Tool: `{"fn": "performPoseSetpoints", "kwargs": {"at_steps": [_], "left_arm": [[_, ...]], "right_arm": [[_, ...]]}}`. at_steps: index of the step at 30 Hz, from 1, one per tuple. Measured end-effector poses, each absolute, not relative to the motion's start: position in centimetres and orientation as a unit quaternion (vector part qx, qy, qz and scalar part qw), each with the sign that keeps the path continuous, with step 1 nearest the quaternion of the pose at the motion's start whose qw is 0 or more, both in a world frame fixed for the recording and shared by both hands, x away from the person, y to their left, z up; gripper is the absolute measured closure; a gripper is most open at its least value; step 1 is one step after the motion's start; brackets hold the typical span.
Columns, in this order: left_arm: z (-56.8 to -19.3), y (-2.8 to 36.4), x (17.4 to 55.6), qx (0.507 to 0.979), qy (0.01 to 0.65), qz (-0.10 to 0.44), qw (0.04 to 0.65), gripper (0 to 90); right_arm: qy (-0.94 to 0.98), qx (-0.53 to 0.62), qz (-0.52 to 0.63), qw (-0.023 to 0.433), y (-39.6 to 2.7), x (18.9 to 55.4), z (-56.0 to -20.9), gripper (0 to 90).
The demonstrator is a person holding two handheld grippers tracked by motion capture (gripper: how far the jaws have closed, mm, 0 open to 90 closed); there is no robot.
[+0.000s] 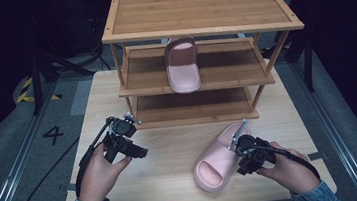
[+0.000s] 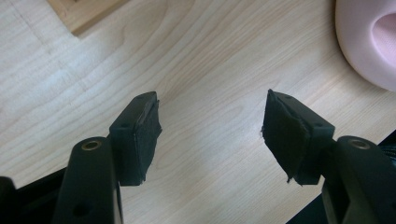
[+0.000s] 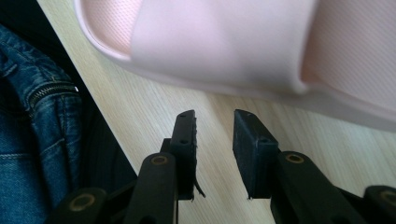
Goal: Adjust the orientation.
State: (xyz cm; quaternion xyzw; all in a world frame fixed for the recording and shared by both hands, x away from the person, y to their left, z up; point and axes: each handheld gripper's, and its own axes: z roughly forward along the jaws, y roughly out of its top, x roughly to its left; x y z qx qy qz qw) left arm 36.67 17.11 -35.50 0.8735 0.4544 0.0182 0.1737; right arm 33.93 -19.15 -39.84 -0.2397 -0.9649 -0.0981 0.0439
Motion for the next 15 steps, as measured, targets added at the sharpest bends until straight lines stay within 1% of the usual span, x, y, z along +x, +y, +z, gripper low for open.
{"fn": "performPoseSetpoints", "kwargs": {"at_steps": [4, 8, 15], "left_arm": [[-35.5, 18.6, 36.8, 0.862, 0.477, 0.025, 0.168, 36.1], [-35.3, 20.2, 36.7, 0.851, 0.492, 0.03, 0.178, 36.0], [-35.0, 21.8, 36.5, 0.84, 0.51, 0.032, 0.185, 35.6]], "right_arm": [[-0.967, -0.23, -0.093, 0.05, -18.3, 33.7, -40.4, 72.8], [-0.97, -0.217, -0.089, 0.06, -17.3, 33.4, -41.0, 75.9], [-0.974, -0.203, -0.082, 0.051, -16.1, 33.3, -41.5, 83.1]]}}
